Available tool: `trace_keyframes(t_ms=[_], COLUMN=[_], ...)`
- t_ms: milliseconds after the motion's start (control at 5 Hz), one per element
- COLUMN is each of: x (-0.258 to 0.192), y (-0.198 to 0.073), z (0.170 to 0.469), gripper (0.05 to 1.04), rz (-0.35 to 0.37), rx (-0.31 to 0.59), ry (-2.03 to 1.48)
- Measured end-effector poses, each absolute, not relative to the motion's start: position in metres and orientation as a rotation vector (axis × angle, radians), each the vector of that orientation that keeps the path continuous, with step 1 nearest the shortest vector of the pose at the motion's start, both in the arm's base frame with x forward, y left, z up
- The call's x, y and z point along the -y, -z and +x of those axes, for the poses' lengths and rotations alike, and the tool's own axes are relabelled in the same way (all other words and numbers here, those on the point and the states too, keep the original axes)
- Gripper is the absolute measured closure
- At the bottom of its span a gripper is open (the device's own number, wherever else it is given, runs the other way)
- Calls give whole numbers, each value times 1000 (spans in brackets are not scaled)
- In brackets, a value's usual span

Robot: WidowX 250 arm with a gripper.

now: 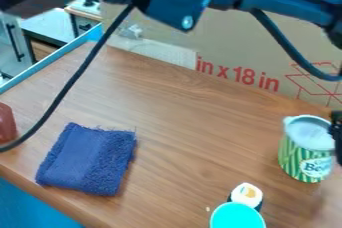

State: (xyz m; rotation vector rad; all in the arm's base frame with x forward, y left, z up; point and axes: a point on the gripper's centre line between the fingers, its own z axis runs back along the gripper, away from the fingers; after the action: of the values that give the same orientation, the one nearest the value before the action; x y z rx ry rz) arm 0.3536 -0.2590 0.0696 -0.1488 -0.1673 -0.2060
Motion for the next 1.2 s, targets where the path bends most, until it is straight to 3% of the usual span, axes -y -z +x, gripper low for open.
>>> trace_keyframes(t_ms=[600, 1200], x=[213, 135], y=[-50, -44], z=[364, 379], gripper=[83, 83], rz=[-25, 30], rx=[105, 116], ry=[108, -68])
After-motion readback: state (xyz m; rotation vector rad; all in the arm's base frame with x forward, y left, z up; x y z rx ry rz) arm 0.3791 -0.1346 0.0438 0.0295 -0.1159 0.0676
